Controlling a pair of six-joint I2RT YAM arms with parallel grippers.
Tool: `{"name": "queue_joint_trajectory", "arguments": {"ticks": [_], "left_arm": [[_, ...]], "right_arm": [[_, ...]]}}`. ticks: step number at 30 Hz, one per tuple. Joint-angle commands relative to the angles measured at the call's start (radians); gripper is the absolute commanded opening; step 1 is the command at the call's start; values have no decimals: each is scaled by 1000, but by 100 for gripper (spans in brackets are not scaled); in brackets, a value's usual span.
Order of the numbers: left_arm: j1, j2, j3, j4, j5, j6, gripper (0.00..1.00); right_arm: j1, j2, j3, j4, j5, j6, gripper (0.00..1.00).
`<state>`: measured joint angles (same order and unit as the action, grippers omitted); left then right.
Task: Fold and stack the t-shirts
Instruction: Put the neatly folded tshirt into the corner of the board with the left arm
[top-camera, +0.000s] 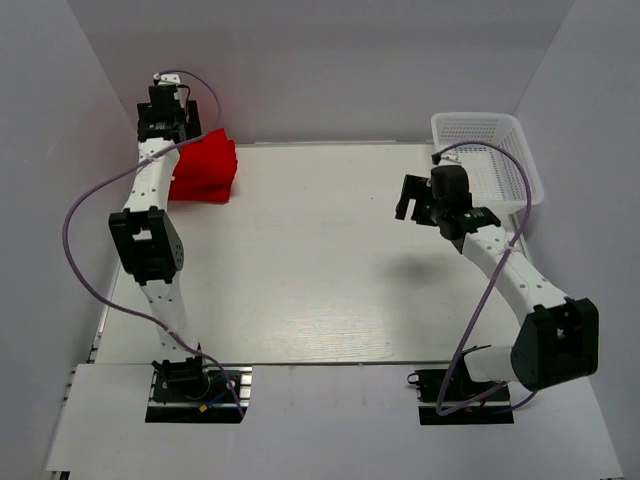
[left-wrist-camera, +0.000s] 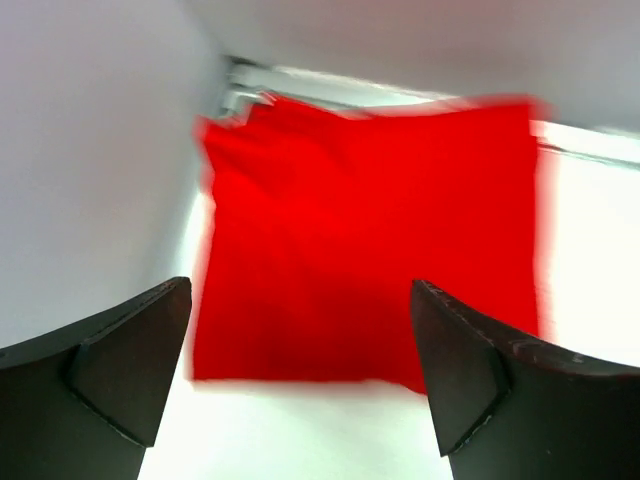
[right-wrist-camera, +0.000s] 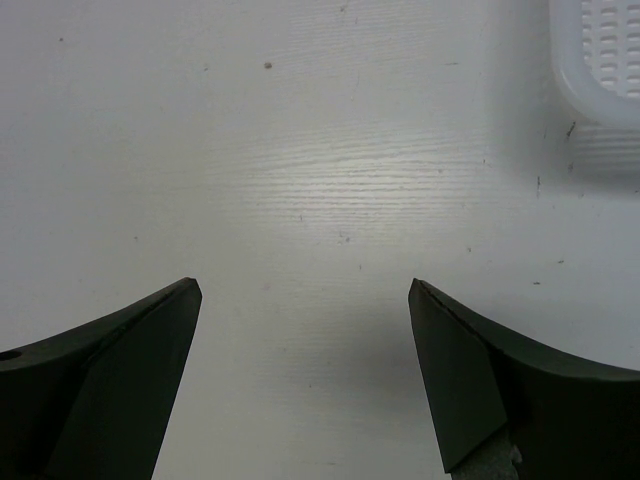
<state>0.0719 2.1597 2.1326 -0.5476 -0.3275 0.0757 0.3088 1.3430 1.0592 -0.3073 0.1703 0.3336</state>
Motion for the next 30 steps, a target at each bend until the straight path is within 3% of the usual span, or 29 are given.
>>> {"name": "queue_joint_trajectory", "arguments": {"ticks": [1, 5, 14, 20, 30], "left_arm": [[-64, -217, -179, -85, 197, -177, 100], [-203, -362, -397, -81, 89, -333, 100], [-487, -788, -1006, -96, -11, -569, 100], [-586, -920, -1119, -244, -62, -683, 100], [-623, -1097, -1139, -273, -127, -712, 100]], "right_arm": [[-2, -60, -42, 4, -47, -5, 90], [0, -125, -125, 7, -61, 2, 90], [0, -367, -333, 10, -94, 4, 90], [-4, -478, -450, -3, -147, 38, 90], [-4, -544, -499, 11, -160, 42, 90]]}}
